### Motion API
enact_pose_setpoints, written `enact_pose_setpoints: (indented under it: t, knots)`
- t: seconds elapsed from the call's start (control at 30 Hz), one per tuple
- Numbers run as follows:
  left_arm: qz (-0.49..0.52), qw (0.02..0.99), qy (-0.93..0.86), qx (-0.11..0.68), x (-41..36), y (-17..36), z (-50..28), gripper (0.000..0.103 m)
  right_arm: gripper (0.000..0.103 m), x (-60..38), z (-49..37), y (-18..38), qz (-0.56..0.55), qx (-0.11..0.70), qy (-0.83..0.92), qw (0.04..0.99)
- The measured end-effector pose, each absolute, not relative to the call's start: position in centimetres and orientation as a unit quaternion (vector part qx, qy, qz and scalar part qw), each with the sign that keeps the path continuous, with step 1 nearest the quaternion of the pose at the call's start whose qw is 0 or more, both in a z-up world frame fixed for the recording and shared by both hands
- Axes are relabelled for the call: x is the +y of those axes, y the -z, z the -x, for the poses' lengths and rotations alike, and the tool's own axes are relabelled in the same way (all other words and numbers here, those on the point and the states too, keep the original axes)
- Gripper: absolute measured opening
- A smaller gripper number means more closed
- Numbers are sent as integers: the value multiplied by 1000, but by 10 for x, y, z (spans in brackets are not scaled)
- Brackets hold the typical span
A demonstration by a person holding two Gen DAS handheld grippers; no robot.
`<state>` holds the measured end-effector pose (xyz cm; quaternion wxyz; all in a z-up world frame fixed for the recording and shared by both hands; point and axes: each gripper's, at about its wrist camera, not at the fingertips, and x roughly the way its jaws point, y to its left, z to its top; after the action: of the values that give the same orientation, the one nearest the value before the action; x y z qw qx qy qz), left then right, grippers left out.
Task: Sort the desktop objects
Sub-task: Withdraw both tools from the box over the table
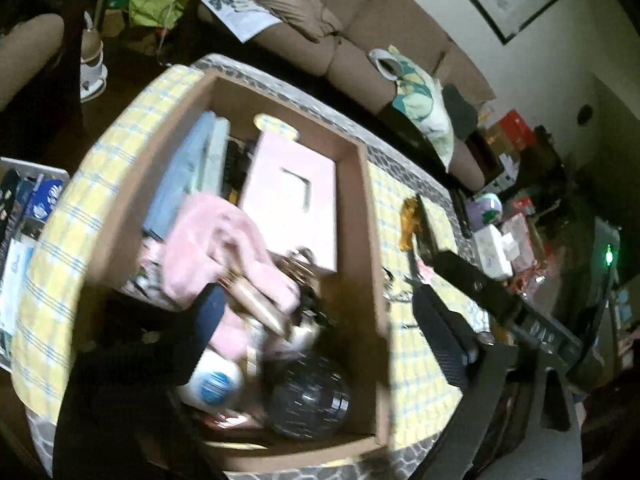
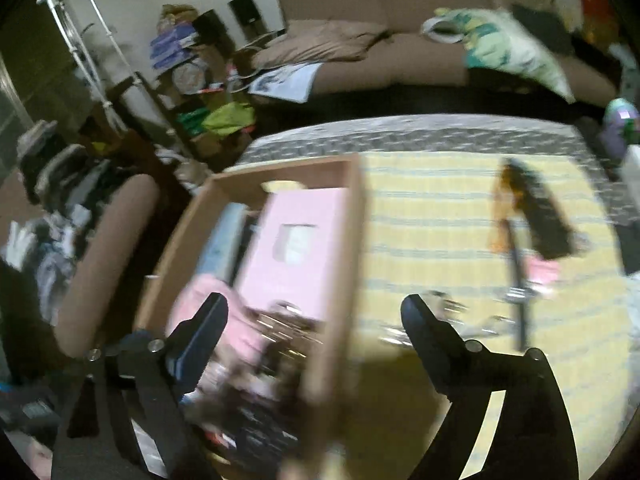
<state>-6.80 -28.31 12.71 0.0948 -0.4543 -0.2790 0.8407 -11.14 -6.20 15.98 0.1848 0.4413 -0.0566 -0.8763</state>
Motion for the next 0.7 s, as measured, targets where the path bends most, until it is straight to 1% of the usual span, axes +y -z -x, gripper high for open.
enact_pose_setpoints:
  t: [0.03, 0.1, 0.3, 0.53, 0.7]
  knots:
    - [457, 99, -840, -275, -275, -127, 67, 100, 92, -52, 106, -160, -439, -56, 879, 177]
    - [463, 110, -840, -262, -255, -129, 64, 101, 92, -25, 96, -157, -439, -67, 882, 158]
    - [473, 144, -847, -197, -190, -132, 54, 101, 92, 54, 73, -139, -444, -105, 884, 102]
    - [463, 175, -862, -106, -120, -135, 52, 101, 92, 118, 67, -104, -458, -164, 871, 74]
    - [456, 179, -869, -72, -91, -124, 64, 101, 92, 143, 73, -83, -468, -179, 863, 68]
